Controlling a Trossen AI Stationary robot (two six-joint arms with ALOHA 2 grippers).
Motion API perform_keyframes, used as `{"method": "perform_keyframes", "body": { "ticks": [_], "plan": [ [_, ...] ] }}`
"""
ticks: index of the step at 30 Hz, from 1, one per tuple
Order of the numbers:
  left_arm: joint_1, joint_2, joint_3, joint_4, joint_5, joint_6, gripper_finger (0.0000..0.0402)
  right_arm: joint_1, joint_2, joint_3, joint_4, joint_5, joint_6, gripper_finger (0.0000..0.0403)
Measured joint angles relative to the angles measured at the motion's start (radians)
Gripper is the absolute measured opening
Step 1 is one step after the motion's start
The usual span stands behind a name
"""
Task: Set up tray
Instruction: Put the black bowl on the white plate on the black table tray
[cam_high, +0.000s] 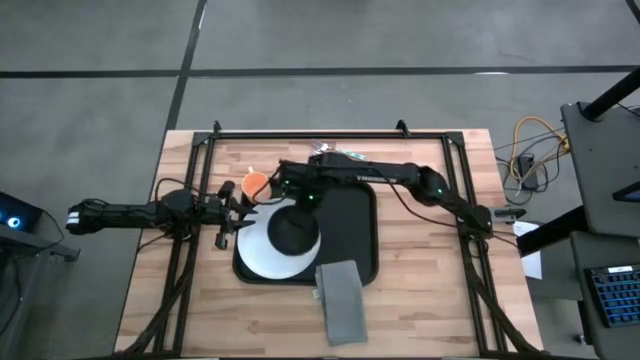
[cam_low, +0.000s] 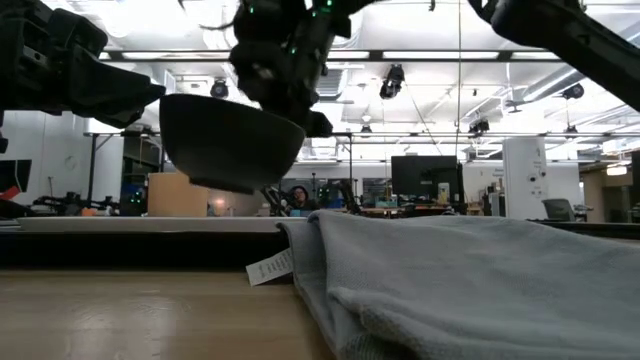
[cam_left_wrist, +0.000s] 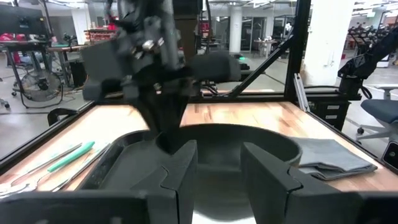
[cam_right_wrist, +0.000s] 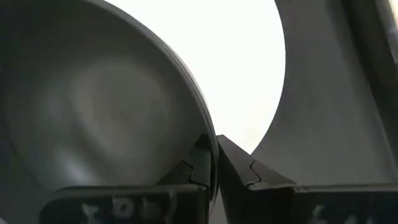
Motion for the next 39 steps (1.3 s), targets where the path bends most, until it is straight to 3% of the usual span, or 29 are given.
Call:
{"method": "perform_keyframes", "body": {
  "ticks": [17, 39],
  "plan": [
    [0.0, 0.007, 0.0, 0.0, 0.0, 0.0, 0.0105, -0.006, 0.05, 0.0, 0.138, -0.002, -0.007, 0.0008],
    [0.0, 0.011, 0.0, 0.0, 0.0, 0.0, 0.0105, -0.005, 0.095, -0.002, 0.192, -0.011, -0.012, 0.0008]
  ]
}}
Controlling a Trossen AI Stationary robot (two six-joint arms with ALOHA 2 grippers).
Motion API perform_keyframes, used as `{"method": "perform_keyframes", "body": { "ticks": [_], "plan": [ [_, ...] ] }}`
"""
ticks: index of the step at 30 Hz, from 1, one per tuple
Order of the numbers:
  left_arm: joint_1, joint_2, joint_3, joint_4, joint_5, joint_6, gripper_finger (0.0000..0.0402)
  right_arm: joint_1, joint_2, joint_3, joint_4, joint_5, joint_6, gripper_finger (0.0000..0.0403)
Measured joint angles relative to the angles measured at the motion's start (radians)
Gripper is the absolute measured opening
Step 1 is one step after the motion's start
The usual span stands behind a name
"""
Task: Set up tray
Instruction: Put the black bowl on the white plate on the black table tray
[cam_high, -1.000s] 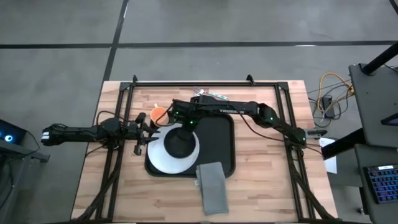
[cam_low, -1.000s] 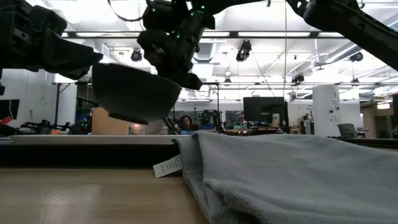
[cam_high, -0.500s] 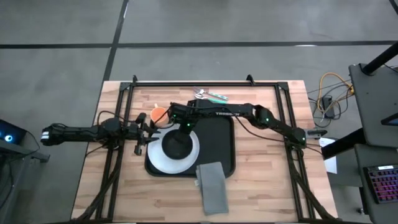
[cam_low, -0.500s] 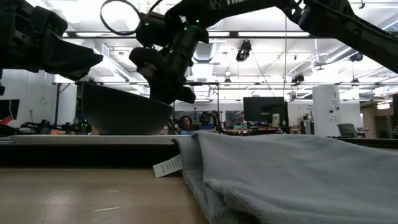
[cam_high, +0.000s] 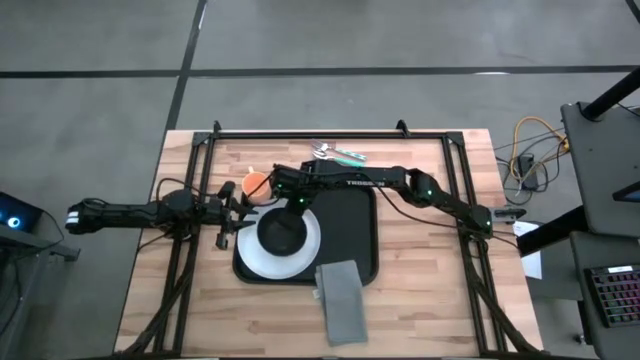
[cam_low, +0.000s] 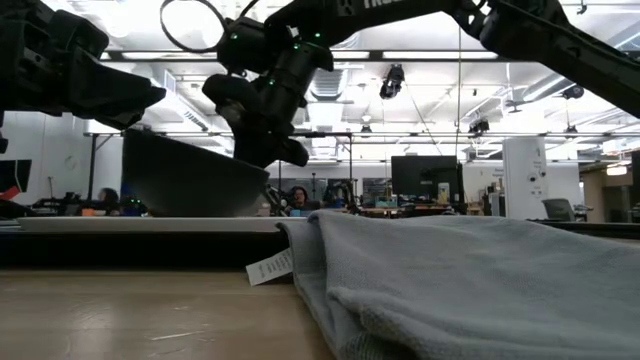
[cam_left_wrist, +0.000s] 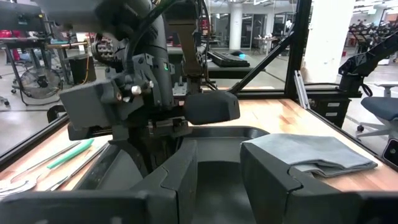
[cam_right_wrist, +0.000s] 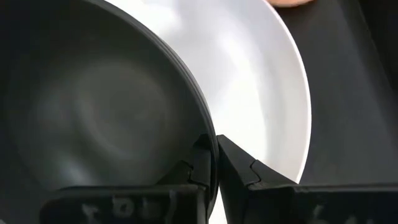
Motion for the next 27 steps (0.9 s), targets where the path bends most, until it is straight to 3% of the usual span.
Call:
{"method": "perform_keyframes", "body": {
  "ticks": [27],
  "plan": [
    [0.0, 0.0, 0.0, 0.0, 0.0, 0.0, 0.0105, 0.001, 0.01, -0.006, 0.015, -0.001, -0.004, 0.0009]
  ]
}}
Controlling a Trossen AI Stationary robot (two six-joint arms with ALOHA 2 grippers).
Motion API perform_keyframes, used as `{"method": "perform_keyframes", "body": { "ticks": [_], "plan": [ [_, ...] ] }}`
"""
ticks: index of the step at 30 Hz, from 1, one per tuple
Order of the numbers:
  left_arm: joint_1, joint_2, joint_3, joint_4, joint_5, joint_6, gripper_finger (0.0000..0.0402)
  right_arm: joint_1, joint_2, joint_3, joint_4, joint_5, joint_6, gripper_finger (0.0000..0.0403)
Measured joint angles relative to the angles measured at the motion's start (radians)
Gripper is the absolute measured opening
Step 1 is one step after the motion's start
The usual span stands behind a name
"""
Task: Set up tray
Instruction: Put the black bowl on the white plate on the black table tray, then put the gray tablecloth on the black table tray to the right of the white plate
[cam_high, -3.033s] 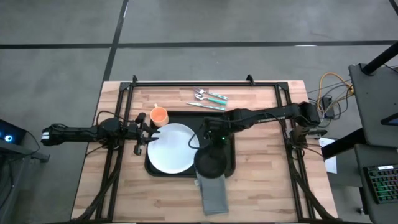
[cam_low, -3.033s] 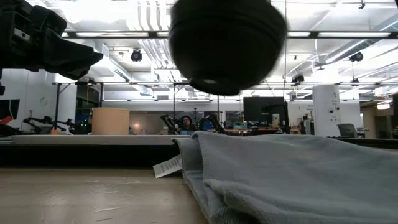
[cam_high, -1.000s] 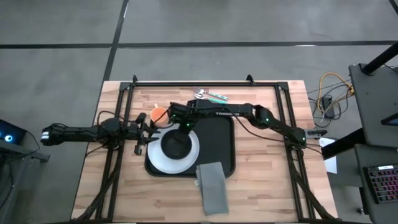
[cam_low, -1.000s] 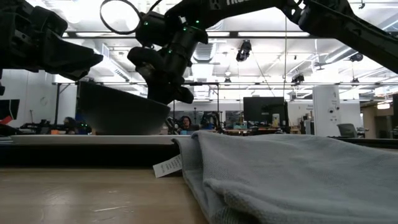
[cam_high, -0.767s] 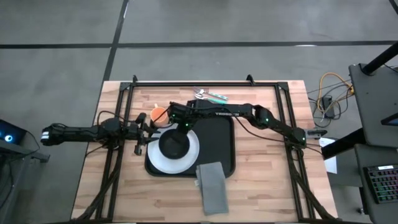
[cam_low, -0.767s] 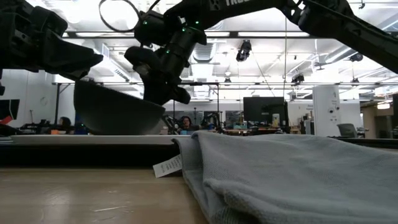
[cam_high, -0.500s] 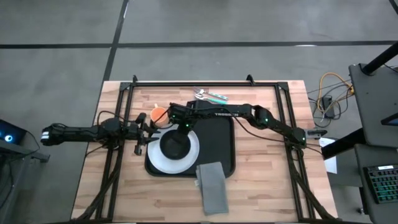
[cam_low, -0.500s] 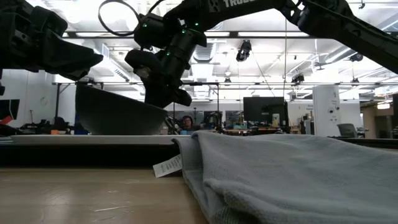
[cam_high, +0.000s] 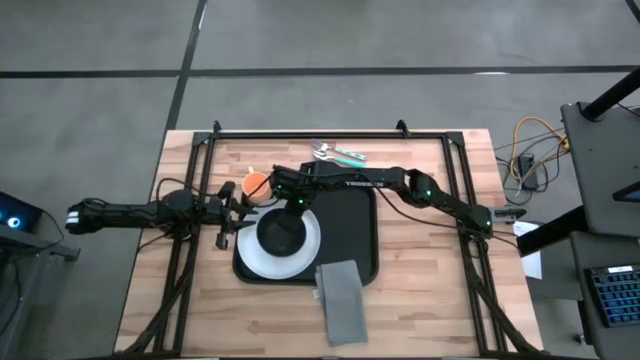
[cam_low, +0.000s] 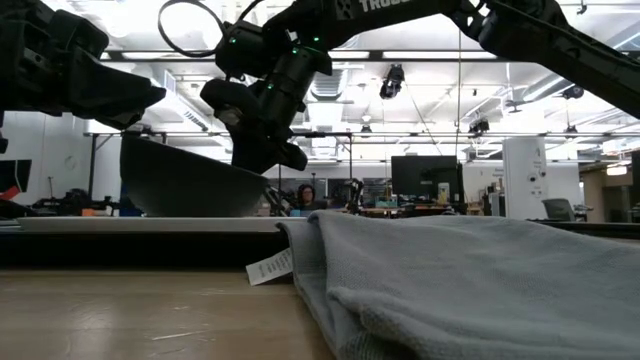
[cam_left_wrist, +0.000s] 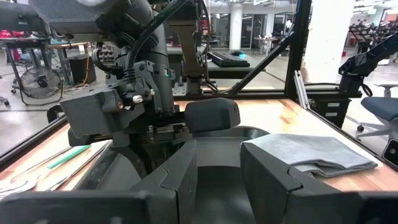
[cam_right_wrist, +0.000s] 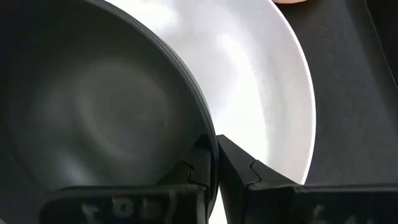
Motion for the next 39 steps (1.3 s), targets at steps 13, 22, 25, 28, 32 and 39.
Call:
{"method": "perform_keyframes", "body": {
  "ticks": [13, 22, 25, 28, 32, 39],
  "plan": [
    [0.0, 0.0, 0.0, 0.0, 0.0, 0.0, 0.0105, 0.0, 0.0, 0.0, 0.004, -0.009, -0.003, 0.0061],
    [0.0, 0.0, 0.0, 0.0, 0.0, 0.0, 0.0105, 0.0, 0.0, 0.0, 0.03, -0.002, 0.0, 0.0112],
    [0.0, 0.0, 0.0, 0.0, 0.0, 0.0, 0.0105, 0.0, 0.0, 0.005, 0.028, -0.001, 0.0, 0.0122],
    [0.0, 0.0, 0.0, 0.0, 0.0, 0.0, 0.0105, 0.0, 0.0, 0.017, 0.031, -0.002, 0.0, 0.013],
    [0.0, 0.0, 0.0, 0.0, 0.0, 0.0, 0.0105, 0.0, -0.008, 0.017, 0.035, -0.001, 0.0, 0.0137],
    [0.0, 0.0, 0.0, 0.0, 0.0, 0.0, 0.0105, 0.0, -0.02, 0.017, 0.033, -0.001, -0.006, 0.0145]
  ]
}}
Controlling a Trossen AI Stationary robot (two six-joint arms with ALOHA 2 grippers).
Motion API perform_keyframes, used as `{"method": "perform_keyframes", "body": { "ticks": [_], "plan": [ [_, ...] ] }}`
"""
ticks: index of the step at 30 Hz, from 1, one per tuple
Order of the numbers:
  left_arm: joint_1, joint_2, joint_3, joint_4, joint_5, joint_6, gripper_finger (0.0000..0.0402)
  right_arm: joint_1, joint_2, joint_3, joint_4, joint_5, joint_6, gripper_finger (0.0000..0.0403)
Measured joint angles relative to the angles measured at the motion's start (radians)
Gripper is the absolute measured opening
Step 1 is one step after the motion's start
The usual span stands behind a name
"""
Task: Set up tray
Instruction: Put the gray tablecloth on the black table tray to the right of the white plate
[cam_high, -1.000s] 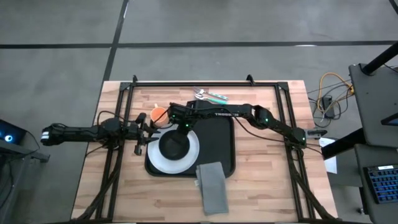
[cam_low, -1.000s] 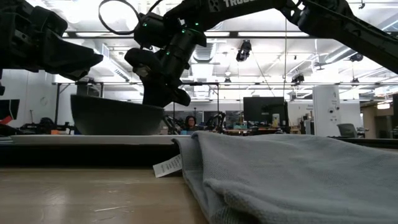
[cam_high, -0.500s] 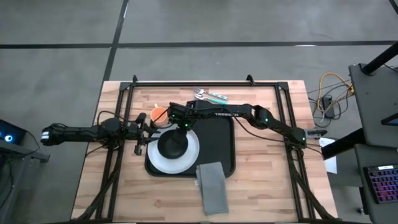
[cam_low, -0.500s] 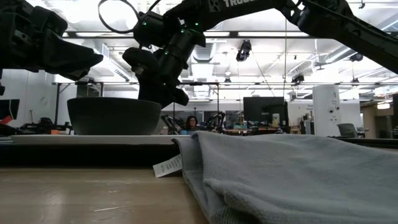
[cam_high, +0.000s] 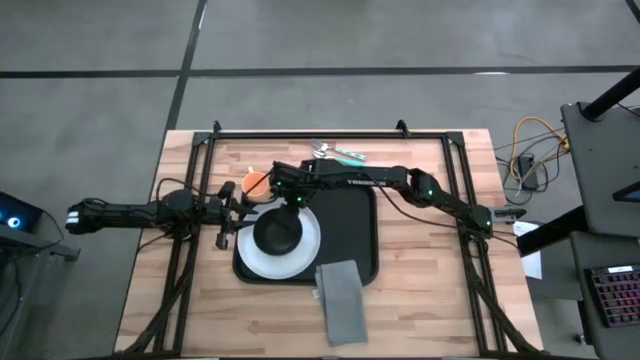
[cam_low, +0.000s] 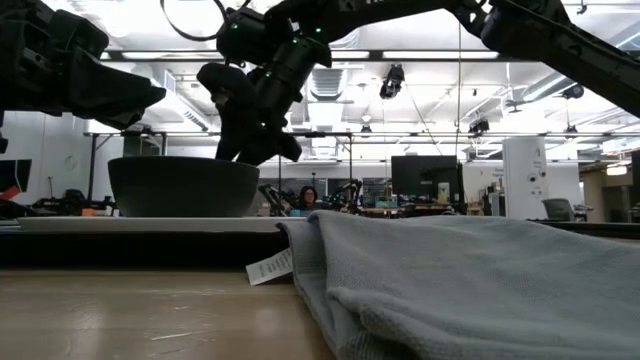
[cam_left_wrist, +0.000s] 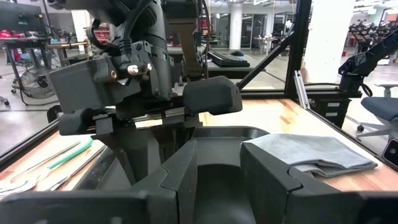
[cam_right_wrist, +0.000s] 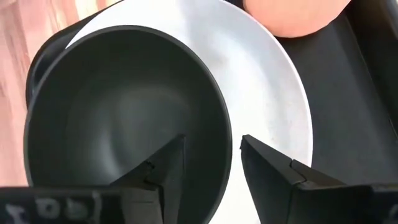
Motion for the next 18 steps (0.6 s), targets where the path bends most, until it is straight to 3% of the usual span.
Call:
{"method": "perform_keyframes", "body": {
  "ticks": [18],
  "plan": [
    [0.0, 0.0, 0.0, 0.0, 0.0, 0.0, 0.0105, 0.05, -0.173, 0.0, -0.154, -0.008, -0.003, 0.0127]
  ]
}}
